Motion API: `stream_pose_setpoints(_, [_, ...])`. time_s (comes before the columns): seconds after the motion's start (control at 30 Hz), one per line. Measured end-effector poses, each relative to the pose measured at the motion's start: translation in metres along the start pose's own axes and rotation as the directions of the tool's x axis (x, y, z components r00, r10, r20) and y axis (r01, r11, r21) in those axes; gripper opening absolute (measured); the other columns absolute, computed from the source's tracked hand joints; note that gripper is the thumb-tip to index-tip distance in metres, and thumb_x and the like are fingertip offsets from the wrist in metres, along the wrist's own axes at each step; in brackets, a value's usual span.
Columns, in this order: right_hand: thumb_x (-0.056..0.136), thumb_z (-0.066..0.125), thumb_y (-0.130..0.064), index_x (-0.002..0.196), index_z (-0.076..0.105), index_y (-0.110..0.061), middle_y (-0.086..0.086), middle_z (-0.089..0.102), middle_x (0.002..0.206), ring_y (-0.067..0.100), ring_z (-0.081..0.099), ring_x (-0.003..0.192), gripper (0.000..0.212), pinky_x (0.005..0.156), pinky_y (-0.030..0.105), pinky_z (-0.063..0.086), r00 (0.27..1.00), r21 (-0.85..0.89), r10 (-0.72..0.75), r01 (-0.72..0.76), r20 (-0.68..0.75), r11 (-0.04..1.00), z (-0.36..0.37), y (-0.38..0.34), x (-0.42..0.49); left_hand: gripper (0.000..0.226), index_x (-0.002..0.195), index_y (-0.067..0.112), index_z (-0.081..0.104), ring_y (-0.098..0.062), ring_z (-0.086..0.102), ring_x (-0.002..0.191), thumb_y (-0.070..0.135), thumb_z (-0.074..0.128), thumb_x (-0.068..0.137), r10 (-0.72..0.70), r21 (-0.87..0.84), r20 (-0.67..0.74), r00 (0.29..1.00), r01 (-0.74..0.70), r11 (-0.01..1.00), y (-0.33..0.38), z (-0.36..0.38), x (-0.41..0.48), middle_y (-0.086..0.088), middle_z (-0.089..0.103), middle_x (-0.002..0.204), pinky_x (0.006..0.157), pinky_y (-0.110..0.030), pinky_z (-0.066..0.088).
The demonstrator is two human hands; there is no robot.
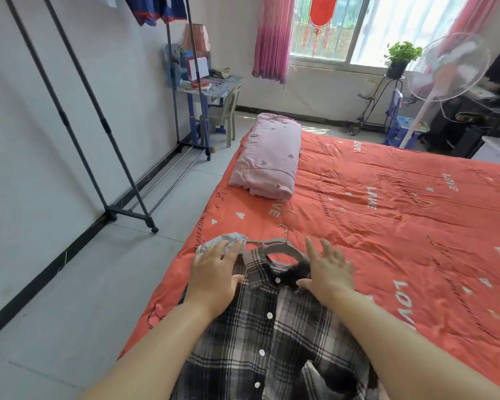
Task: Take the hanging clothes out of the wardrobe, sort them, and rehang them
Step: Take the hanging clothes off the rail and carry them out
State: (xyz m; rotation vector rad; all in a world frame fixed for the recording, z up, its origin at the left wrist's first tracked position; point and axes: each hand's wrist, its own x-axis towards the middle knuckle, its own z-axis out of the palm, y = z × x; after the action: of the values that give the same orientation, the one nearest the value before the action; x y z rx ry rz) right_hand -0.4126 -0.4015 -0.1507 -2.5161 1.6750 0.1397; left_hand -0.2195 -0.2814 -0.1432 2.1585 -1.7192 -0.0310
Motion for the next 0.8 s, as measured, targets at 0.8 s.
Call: stream_pose_setpoints(0.8, [0.089, 0.060, -0.031, 0.139, 0.035, -0.019, 0.004, 0.038, 0.139, 0.025, 0.038, 0.126, 0.058, 0.104, 0.036, 0.035, 0.898, 0.147, -0.425, 0.407, 0.118, 0.901, -0.029, -0.077, -0.050, 0.061, 0.145, 0.027, 0.025, -0.018, 0.030, 0.134, 0.037, 0.052, 0.092, -0.255, 0.174, 0.119, 0.960, 0.232, 0.957, -0.001, -0.052, -0.043, 0.003, 0.032, 0.146, 0.108, -0.035, 0.022])
